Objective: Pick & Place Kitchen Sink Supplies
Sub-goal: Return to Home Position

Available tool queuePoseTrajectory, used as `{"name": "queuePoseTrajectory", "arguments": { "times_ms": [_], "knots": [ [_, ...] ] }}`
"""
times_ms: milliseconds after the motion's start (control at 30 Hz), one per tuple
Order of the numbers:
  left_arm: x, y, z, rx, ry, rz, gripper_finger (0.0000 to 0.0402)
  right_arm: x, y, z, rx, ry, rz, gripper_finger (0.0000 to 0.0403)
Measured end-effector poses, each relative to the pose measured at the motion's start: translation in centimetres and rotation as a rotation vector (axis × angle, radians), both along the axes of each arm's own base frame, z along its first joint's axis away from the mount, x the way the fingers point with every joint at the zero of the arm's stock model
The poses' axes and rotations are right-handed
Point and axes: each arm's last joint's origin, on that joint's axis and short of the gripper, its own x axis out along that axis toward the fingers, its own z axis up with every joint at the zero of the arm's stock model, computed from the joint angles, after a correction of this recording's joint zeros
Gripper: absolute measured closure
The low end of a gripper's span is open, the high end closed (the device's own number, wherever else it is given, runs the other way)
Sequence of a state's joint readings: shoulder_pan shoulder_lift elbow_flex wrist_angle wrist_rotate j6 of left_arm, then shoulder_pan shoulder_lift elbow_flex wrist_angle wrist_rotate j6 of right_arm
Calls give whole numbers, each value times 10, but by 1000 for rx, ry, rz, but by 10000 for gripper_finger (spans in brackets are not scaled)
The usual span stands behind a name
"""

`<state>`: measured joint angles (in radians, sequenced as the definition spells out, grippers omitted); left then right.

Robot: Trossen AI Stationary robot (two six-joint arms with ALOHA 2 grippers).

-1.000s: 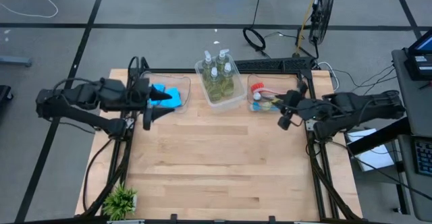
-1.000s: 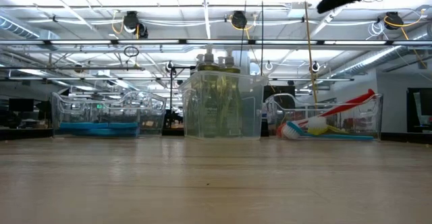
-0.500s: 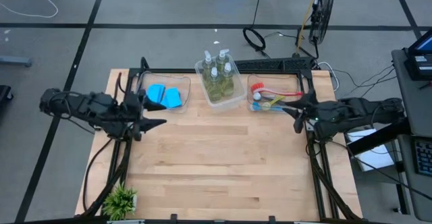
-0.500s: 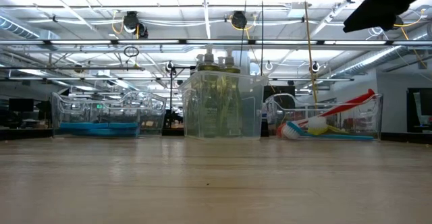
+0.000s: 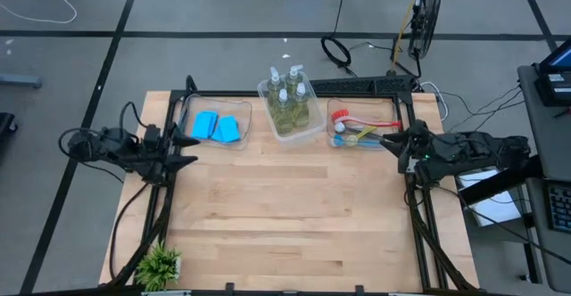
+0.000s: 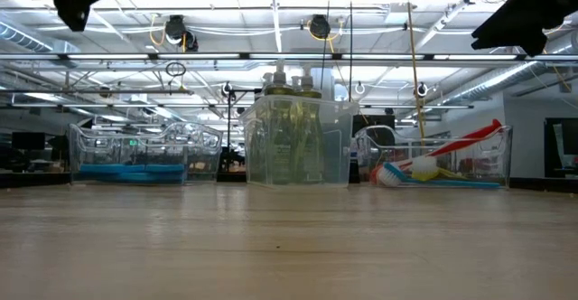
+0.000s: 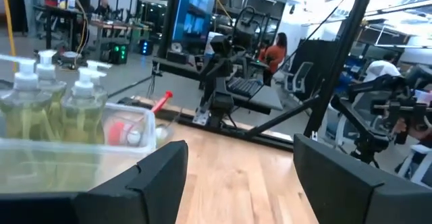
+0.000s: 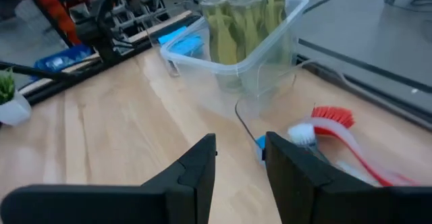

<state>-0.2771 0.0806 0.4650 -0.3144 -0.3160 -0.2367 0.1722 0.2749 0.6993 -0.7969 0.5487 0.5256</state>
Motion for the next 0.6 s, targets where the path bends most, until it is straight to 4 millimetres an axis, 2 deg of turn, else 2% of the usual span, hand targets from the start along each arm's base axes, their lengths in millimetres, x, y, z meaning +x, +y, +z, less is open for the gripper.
{"name": "queuePoseTrajectory", "arguments": {
  "times_ms": [200,400,600],
  "knots": [
    [-1,0,-24,34,50,-16,133,0,0,-20,39,-79,-11,289],
    [1,-1,-30,78,76,-16,133,6,1,-37,-15,-196,23,289],
    [2,-1,-33,86,92,-5,133,14,8,-58,-40,-249,240,289]
  ]
}}
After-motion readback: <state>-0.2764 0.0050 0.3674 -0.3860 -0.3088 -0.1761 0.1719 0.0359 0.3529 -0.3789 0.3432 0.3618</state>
